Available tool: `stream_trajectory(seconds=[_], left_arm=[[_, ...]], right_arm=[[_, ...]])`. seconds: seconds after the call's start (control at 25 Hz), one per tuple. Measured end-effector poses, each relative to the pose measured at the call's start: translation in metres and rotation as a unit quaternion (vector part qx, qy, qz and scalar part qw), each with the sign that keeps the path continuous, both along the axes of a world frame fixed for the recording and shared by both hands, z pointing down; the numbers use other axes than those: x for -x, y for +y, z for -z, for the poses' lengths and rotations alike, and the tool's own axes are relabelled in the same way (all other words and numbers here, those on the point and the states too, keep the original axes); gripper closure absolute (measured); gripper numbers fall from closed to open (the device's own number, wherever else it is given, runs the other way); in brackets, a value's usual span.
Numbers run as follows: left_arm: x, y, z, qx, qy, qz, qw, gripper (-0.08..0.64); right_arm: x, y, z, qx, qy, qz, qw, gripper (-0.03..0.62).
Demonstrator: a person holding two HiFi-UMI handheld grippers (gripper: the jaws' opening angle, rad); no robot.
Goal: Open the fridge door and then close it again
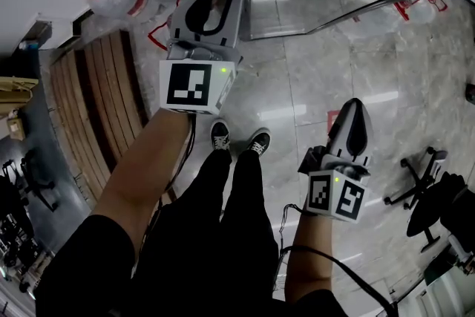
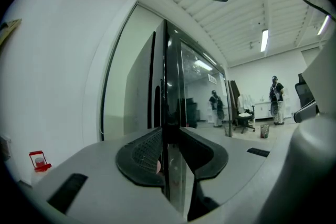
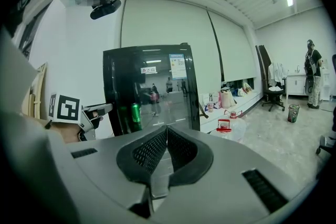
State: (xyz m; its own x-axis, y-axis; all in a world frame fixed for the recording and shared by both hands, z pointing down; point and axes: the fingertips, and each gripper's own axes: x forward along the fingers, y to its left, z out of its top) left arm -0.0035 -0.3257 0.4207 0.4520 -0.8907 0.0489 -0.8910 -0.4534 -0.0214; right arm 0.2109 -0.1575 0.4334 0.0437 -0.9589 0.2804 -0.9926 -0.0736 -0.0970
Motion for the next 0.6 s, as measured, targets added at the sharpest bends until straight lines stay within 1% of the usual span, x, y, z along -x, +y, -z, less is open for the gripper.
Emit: stream_trajectory(seconds=[0.08,0.16,0.28,0.32,0.4,0.48,0.6], left_arm=[[0.002,0.001,0.001,-0.002,0.004,-0.001,1.0,0.468],[0.009,0.008,0.002,0.0,0.003,0.013,0.9999,0.468],[0.02,0.031,0.007,0.004,0.007,0.03,0.9995,0.47],[0.021,0.044,0.012,0.004,0.01,0.03,0.9995,0.485],[0.022,0.076,0.027,0.004,0.008,0.021,0.9997,0.543],[0.023,0.111,0.047,0.013,0.004,0.002,0.9999,0.552],[0.026,0.155,0.086,0.026,0.003,-0.022,0.9994,0.552]], right_arm=[[0.002,0.004,0.006,-0.003,0.001,-0.001,1.0,0.577],[0.008,0.008,0.014,-0.009,0.002,0.005,1.0,0.577],[0.033,0.014,0.029,-0.015,-0.005,0.03,0.999,0.577],[0.046,0.017,0.037,-0.019,-0.008,0.042,0.999,0.577],[0.074,0.024,0.059,-0.03,-0.014,0.071,0.997,0.577],[0.102,0.034,0.087,-0.044,-0.02,0.1,0.994,0.577],[0.135,0.051,0.129,-0.064,-0.01,0.137,0.988,0.577]])
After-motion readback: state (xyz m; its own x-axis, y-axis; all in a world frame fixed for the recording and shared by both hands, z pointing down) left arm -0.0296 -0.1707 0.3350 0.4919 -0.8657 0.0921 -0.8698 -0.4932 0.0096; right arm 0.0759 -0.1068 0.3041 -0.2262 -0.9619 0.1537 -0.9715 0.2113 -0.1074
